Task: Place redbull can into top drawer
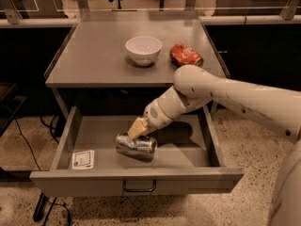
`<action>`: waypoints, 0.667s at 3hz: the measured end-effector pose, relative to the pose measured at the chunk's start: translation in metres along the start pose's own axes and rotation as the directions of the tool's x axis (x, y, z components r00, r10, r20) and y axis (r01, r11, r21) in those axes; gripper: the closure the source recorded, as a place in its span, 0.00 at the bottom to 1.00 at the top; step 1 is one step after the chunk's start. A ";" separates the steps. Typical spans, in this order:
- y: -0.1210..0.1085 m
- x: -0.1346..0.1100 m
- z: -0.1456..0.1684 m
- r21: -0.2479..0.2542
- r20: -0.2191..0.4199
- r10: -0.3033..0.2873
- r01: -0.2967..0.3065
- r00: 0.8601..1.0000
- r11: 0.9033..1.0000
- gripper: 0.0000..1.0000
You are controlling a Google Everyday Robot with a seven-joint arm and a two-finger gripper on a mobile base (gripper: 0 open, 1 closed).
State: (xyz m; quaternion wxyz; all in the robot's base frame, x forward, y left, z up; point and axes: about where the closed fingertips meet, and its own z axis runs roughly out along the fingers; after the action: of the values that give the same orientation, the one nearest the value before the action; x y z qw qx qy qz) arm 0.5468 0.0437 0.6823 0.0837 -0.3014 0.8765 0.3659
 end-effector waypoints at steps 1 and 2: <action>-0.002 0.010 -0.001 0.014 0.000 0.016 -0.016 1.000 1.000 1.00; -0.006 0.013 0.000 0.023 0.001 0.020 -0.020 1.000 1.000 1.00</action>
Offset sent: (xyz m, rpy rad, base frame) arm -0.0066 -0.0176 -0.0120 -0.0312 -0.0052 -0.0422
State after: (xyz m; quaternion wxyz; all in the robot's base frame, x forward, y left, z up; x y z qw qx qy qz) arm 0.5397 0.0345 0.6741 0.0840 -0.2914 0.8836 0.3567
